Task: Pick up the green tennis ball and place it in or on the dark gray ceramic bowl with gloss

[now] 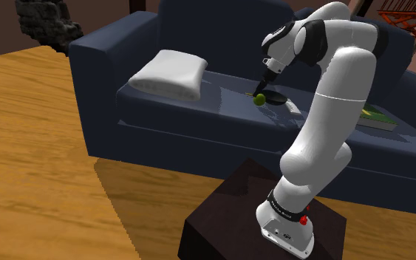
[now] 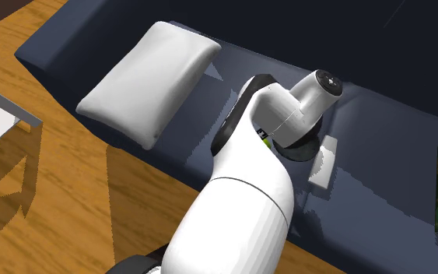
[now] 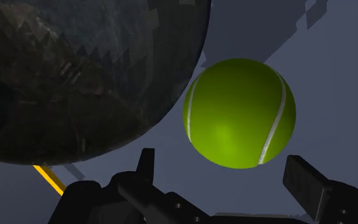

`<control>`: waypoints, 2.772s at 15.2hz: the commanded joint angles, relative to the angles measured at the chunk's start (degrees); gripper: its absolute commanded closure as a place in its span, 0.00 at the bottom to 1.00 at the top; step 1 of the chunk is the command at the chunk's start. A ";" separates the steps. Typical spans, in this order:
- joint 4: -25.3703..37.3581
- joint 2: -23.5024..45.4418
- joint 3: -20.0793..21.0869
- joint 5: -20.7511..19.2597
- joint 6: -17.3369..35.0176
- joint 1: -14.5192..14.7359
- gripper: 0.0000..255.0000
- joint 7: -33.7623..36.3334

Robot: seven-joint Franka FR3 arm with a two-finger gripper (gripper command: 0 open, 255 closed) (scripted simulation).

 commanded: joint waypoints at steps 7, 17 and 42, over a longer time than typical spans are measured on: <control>-0.05 -0.02 0.00 0.00 0.05 0.01 1.00 0.00; -12.08 -10.81 -1.22 -17.91 13.84 6.21 0.00 -2.48; -29.60 -19.29 0.69 -49.57 38.51 4.21 1.00 -0.77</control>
